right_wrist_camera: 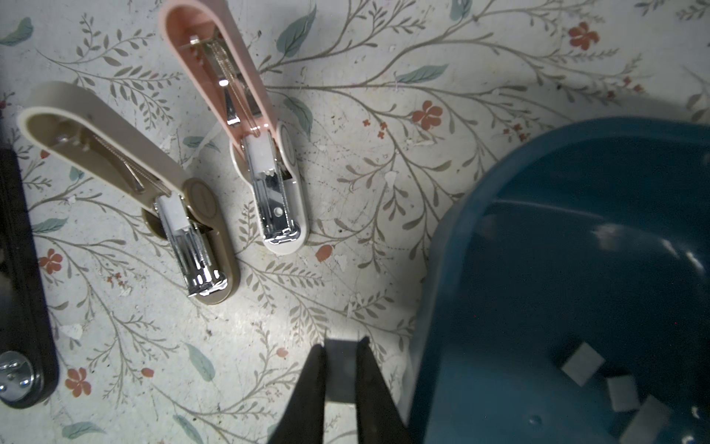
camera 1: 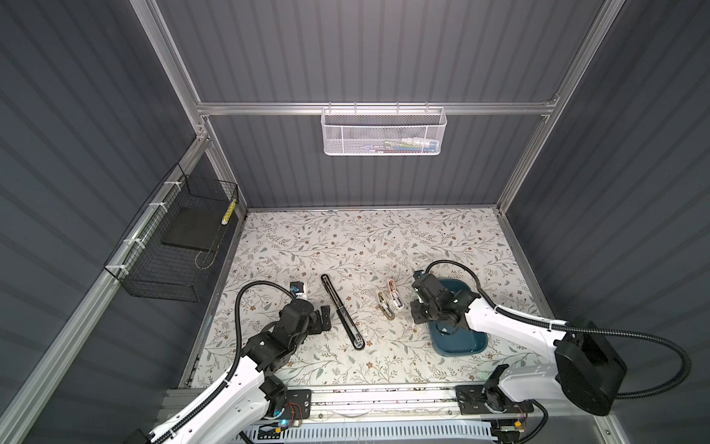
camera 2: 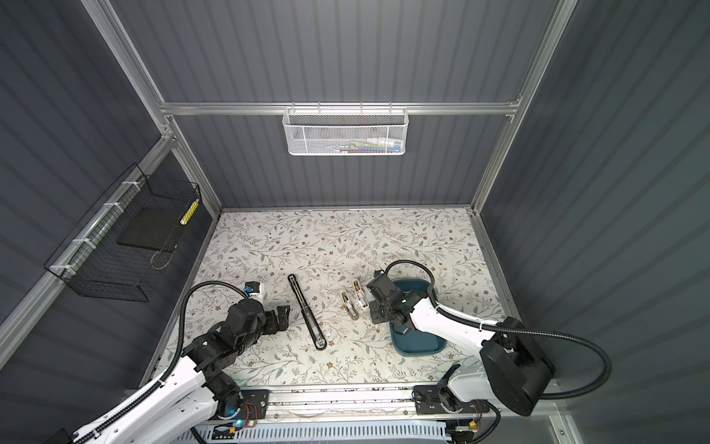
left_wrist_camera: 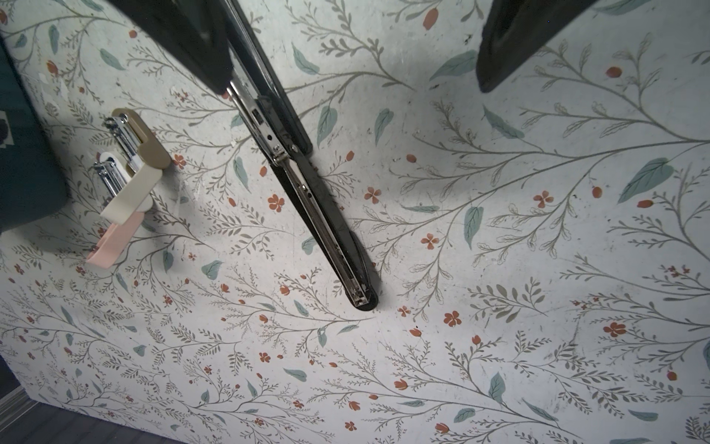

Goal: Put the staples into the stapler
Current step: 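Carry the staple strip with the right gripper over the open beige stapler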

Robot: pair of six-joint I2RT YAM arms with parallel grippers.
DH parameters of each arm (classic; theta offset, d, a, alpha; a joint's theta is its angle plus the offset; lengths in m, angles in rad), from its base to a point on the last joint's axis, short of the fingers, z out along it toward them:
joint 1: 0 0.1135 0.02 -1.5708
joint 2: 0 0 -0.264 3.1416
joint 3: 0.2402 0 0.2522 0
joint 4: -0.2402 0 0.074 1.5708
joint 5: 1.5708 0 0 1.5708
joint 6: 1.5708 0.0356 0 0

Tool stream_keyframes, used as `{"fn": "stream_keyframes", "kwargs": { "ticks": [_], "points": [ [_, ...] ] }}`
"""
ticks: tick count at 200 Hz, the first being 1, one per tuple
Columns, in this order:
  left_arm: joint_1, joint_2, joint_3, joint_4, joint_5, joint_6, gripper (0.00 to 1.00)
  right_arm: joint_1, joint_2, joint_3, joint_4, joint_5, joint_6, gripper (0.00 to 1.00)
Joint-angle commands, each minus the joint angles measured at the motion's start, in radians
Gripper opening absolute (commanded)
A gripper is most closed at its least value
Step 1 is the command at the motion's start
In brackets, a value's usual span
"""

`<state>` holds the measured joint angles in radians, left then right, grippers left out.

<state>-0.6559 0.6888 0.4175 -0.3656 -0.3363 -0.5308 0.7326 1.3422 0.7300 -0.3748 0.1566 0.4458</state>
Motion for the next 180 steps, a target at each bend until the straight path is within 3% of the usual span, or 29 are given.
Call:
{"fn": "stream_keyframes", "kwargs": {
  "ticks": [1,62,109,147,180],
  "points": [
    [-0.004,-0.007,0.005,0.002,0.014,0.010,1.00,-0.007,-0.015,-0.016,-0.020,0.040,0.029,0.17],
    [-0.004,-0.027,0.001,0.002,0.014,0.011,0.99,-0.062,-0.087,-0.076,0.015,0.011,0.074,0.16],
    [-0.004,-0.029,-0.001,0.008,0.020,0.012,1.00,-0.037,-0.160,-0.101,0.201,-0.031,0.000,0.16],
    [-0.004,-0.044,-0.006,0.013,0.065,0.016,1.00,-0.023,-0.175,-0.199,0.497,-0.123,-0.113,0.17],
    [-0.004,-0.033,-0.013,0.024,0.083,0.011,1.00,0.009,-0.145,-0.179,0.528,-0.115,-0.203,0.15]
  ]
}}
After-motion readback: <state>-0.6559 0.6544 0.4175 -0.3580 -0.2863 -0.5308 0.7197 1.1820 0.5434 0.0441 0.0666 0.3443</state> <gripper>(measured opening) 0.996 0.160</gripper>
